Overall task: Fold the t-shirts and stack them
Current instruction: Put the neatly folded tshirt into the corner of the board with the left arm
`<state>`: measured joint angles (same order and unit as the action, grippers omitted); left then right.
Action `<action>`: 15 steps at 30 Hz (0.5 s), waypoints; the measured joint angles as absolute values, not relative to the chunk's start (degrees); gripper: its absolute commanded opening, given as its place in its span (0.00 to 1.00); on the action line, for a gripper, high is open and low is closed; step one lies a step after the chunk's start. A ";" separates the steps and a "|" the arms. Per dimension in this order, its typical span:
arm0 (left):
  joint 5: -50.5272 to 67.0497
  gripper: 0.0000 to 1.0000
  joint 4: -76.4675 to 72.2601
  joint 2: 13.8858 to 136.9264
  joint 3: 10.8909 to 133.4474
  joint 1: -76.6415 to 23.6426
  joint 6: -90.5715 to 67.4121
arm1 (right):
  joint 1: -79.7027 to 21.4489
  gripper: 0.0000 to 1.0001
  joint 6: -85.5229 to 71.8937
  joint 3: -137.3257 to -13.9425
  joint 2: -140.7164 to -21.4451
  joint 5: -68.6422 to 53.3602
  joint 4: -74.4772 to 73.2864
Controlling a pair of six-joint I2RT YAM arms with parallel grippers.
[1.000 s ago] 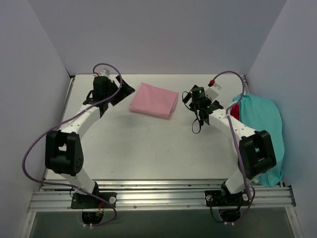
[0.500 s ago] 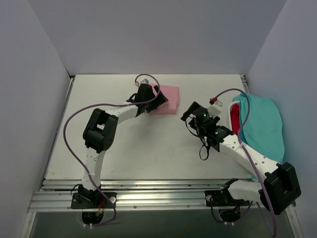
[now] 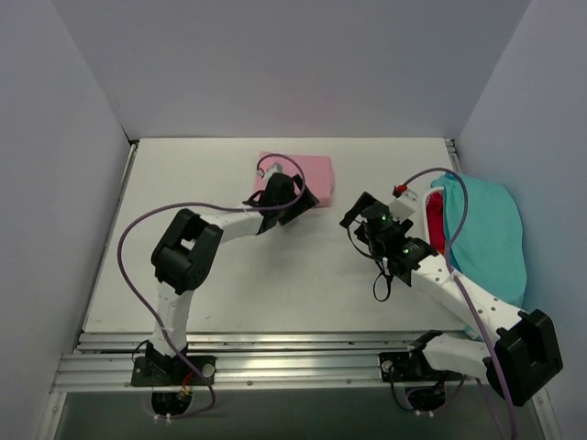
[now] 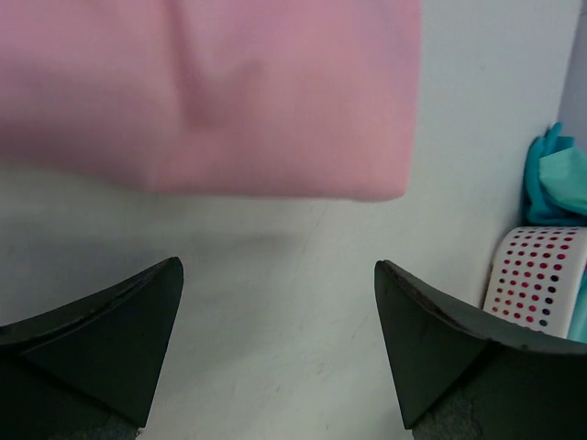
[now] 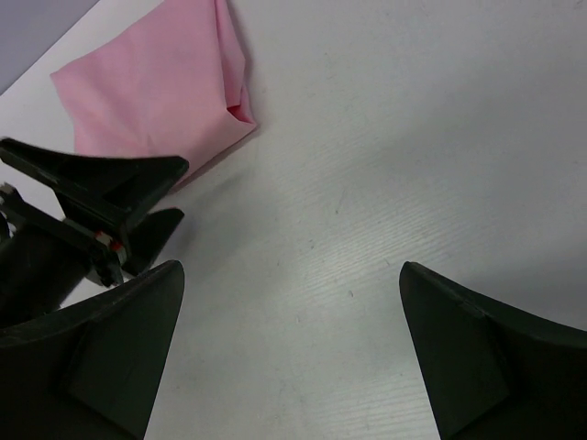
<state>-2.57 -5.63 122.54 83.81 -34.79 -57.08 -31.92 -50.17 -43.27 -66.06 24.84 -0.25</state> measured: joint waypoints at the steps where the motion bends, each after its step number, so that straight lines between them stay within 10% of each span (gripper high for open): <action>1: -3.60 0.94 -6.28 121.16 80.95 -35.31 -58.22 | -31.92 1.00 -50.09 -43.22 -65.63 24.82 -0.36; 15: -19.35 0.94 -17.91 115.35 64.10 -37.74 -81.60 | -31.90 1.00 -49.67 -41.63 -63.02 24.53 -0.64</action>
<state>-19.35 -17.91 115.35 64.10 -37.74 -81.60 -31.90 -49.67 -41.63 -63.02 24.53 -0.64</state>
